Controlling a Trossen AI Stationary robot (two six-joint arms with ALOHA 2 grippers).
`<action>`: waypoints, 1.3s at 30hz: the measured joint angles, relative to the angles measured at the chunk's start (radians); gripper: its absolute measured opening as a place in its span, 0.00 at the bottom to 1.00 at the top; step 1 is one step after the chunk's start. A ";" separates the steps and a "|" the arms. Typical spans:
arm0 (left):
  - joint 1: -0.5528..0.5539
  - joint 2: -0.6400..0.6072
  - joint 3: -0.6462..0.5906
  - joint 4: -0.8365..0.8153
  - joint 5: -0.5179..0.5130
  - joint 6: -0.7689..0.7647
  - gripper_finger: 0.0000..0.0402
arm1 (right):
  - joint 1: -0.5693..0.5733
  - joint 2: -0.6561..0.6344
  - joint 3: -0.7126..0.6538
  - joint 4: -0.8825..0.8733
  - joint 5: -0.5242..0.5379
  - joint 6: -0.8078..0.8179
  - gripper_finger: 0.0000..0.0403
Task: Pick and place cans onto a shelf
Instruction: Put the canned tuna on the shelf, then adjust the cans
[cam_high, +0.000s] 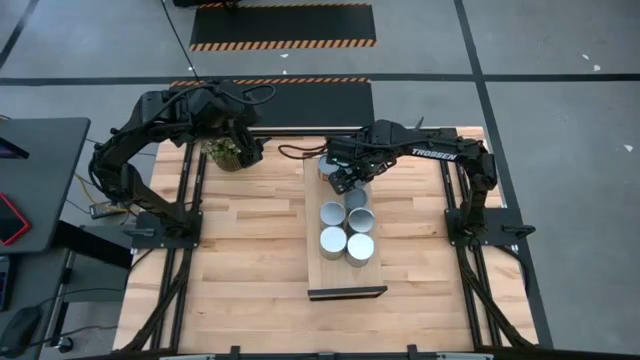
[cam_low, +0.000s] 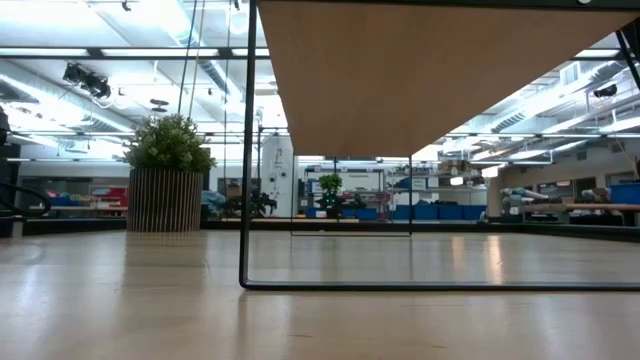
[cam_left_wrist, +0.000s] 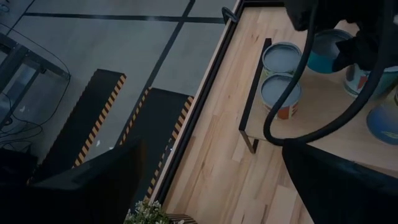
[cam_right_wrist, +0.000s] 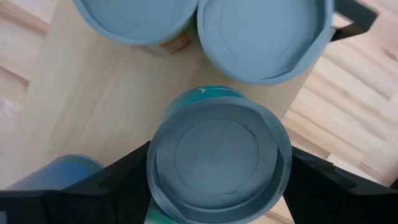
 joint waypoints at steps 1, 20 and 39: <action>0.000 0.000 0.000 0.000 0.000 0.000 0.96 | 0.000 0.000 -0.012 0.007 -0.003 0.000 0.74; 0.000 0.000 0.000 0.001 0.000 -0.001 0.96 | -0.042 0.000 -0.075 0.066 -0.032 0.021 0.77; 0.000 0.000 0.000 0.001 0.000 0.004 0.96 | -0.046 0.001 -0.144 0.133 -0.081 0.014 0.98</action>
